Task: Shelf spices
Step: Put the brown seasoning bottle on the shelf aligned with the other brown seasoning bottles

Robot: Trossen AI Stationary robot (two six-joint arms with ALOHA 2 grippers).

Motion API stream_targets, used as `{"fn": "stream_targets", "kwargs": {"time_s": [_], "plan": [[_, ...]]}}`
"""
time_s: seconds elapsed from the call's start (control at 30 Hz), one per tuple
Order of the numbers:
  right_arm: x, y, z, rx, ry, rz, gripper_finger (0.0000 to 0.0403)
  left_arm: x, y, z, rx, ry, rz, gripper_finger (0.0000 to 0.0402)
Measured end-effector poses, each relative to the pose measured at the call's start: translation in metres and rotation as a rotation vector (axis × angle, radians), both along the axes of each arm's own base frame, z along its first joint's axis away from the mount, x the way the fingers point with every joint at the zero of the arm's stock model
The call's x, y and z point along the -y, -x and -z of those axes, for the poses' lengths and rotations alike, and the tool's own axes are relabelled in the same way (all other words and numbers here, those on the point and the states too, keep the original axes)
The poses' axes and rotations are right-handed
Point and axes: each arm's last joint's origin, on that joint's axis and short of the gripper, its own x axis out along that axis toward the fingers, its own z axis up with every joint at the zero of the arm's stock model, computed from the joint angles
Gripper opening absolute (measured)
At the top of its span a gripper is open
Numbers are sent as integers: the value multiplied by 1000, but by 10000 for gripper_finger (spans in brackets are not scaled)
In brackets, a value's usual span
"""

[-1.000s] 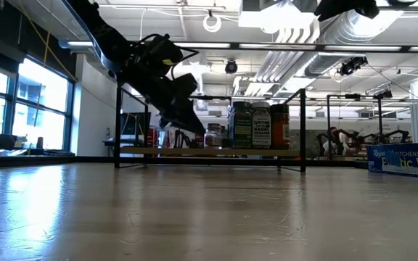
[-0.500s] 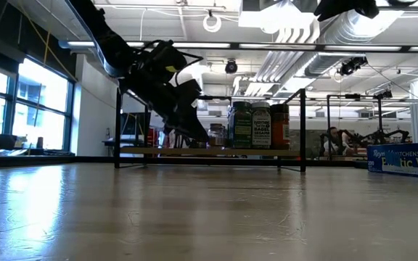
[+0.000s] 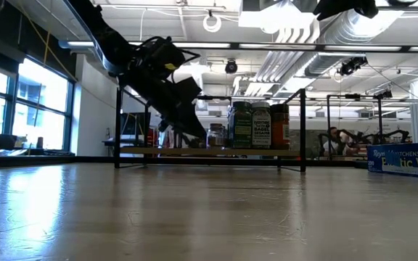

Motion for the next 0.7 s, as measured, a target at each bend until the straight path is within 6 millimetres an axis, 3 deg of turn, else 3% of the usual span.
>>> {"fn": "stream_targets", "kwargs": {"time_s": [0.7], "plan": [[0, 0, 0, -1, 3, -2, 66, 4, -5, -1, 34, -14, 21, 1]]}}
